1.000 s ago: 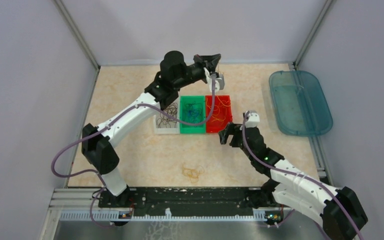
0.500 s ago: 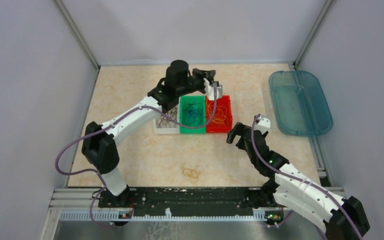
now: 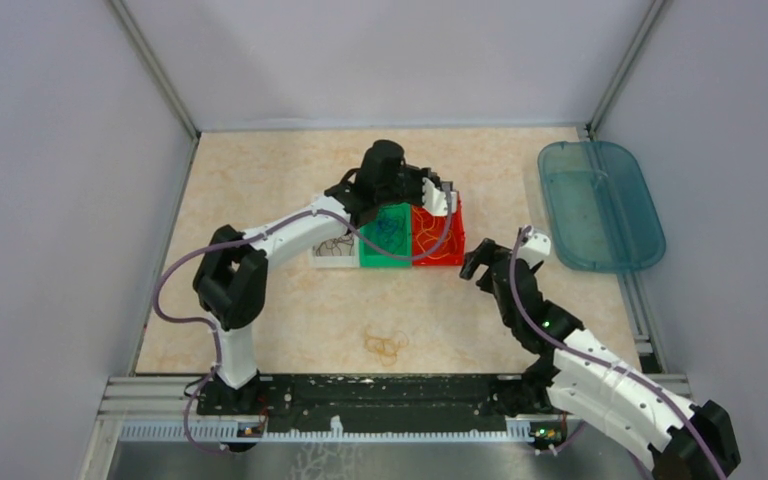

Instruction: Untangle the cables

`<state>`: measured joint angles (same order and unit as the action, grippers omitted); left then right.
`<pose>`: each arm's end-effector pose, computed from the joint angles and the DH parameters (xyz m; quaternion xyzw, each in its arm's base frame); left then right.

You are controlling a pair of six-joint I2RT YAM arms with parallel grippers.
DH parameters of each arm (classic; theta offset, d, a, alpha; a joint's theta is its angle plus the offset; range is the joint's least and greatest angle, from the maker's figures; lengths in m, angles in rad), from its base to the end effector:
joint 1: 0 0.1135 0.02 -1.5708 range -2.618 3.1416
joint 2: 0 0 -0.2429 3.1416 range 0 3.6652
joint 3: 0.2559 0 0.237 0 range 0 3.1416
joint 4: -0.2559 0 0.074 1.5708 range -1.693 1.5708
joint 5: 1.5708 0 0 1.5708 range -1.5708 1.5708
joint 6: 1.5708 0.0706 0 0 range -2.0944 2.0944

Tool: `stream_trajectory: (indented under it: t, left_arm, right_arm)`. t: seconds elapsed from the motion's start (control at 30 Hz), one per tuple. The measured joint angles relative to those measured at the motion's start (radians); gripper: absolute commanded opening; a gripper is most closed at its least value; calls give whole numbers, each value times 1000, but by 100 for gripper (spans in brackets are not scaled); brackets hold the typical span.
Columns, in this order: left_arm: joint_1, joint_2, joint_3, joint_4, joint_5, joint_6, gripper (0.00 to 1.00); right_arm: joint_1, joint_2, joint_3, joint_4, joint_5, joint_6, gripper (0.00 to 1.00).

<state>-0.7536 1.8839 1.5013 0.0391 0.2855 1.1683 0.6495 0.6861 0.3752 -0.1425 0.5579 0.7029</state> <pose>0.3243 -0.3316 0.2669 0.7103 0.3963 0.0035 0.5817 0.1732 0.0846 0.1957 0.1677 0.8110 0.1368 0.5436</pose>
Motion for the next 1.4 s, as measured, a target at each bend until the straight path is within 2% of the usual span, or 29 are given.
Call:
stream_trajectory:
  t: [0.33, 0.57, 0.67, 0.7, 0.8, 0.97, 1.03, 1.1, 1.13, 1.27, 1.4]
  left_arm:
    - [-40, 105, 112, 25, -9, -32, 0]
    - [-50, 105, 76, 28, -5, -39, 0]
    - [-50, 105, 29, 17, -5, -39, 5]
    - [-50, 105, 13, 6, -5, -39, 9]
    - [-50, 111, -8, -48, 1, -31, 28]
    - [-50, 113, -1, -136, 24, -14, 51]
    - [-50, 113, 14, -184, 39, 0, 56]
    - [-47, 113, 39, -240, 54, 18, 69]
    - [-45, 113, 53, -268, 60, 29, 70]
    - [-30, 101, 143, -432, 87, 80, 90]
    - [2, 57, 203, -627, 94, 135, 91]
  right_arm:
    - [0, -76, -1, 9, 46, 8, 82]
    - [0, -110, -17, 15, 58, 11, 82]
    - [0, -136, -42, 16, 66, 16, 81]
    - [0, -141, -47, 16, 68, 16, 81]
    - [0, -150, -55, 16, 70, 16, 81]
    - [0, -145, -55, 23, 66, 16, 81]
    - [0, -136, -54, 23, 61, 16, 81]
    - [0, -125, -53, 23, 52, 15, 81]
    - [0, -118, -53, 23, 45, 14, 81]
    - [0, -79, -37, 28, 11, -7, 85]
    - [0, -21, -4, 44, -41, -55, 86]
